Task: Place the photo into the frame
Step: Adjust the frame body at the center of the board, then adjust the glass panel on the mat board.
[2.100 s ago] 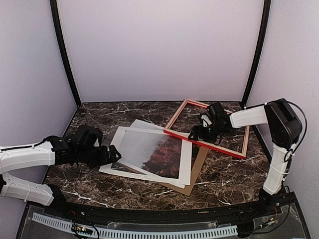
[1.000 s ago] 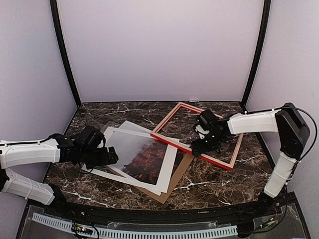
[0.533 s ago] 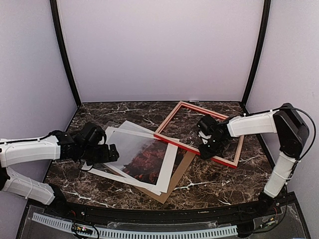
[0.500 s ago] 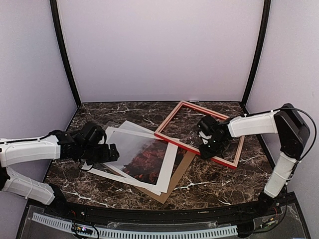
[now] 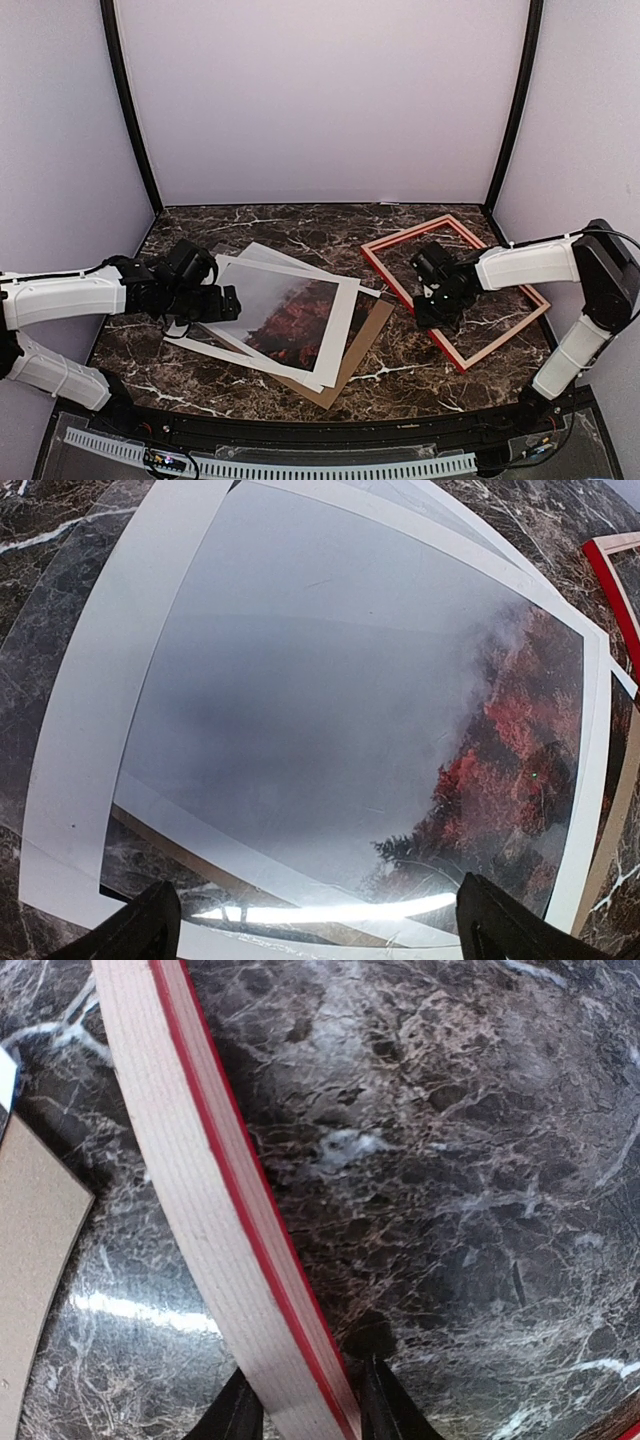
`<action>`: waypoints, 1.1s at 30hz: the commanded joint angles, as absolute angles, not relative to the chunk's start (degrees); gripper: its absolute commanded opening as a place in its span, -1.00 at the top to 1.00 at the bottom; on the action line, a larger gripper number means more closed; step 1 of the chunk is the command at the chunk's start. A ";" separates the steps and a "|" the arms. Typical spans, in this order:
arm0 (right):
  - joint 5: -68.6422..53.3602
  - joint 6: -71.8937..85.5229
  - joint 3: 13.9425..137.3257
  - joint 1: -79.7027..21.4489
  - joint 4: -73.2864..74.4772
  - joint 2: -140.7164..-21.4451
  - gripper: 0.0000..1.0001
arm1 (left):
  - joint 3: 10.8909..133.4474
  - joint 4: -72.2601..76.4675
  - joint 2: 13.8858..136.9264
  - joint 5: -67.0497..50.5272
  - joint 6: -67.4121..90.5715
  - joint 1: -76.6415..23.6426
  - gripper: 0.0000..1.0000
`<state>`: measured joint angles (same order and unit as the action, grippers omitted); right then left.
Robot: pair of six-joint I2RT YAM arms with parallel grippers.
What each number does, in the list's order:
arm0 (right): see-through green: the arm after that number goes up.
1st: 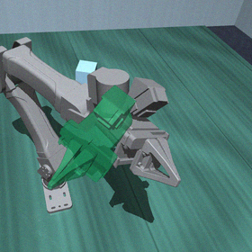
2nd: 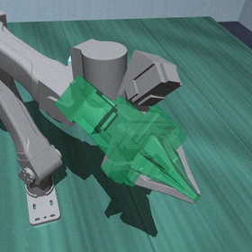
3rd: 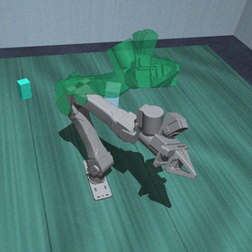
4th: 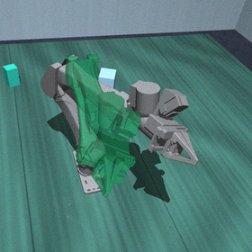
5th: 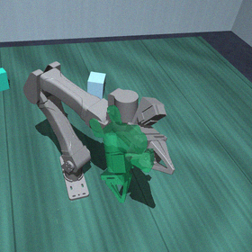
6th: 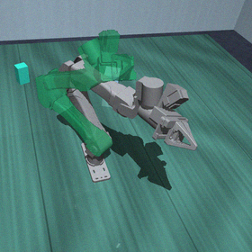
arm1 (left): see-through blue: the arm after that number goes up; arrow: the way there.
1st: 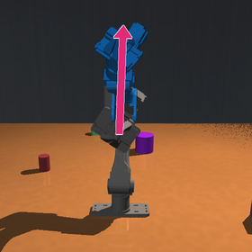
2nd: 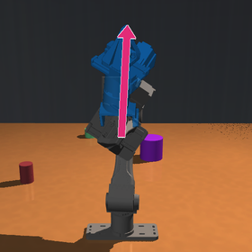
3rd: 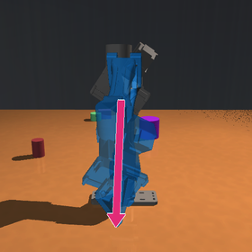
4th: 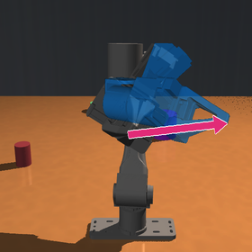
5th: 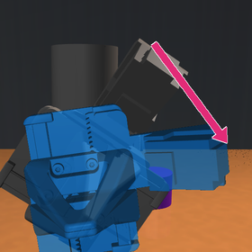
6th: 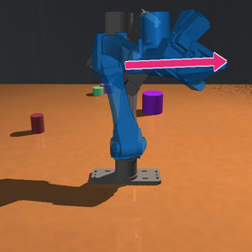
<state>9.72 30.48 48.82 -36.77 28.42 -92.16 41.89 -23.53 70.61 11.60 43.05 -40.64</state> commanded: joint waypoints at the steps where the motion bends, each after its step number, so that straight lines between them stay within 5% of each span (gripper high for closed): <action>1: 11.41 34.86 48.17 -35.46 26.63 -92.84 0.32 | 42.78 -25.38 70.22 13.07 41.93 -40.25 -0.98; 6: 13.51 34.18 49.69 -34.98 26.86 -93.72 0.07 | 41.15 -26.43 69.44 11.52 40.99 -38.90 -0.98; 14: 13.86 27.30 54.68 -38.55 24.58 -87.39 -0.94 | 34.60 -28.49 62.54 1.64 40.76 -32.16 -0.98; 33: -4.90 15.28 89.12 -40.77 23.42 -119.57 -0.95 | 24.92 -28.78 54.02 -9.71 52.85 -32.60 -0.98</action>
<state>-3.14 17.32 85.10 -40.36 21.54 -115.94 26.06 -28.45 55.24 -8.08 49.91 -32.25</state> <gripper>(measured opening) 0.981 0.989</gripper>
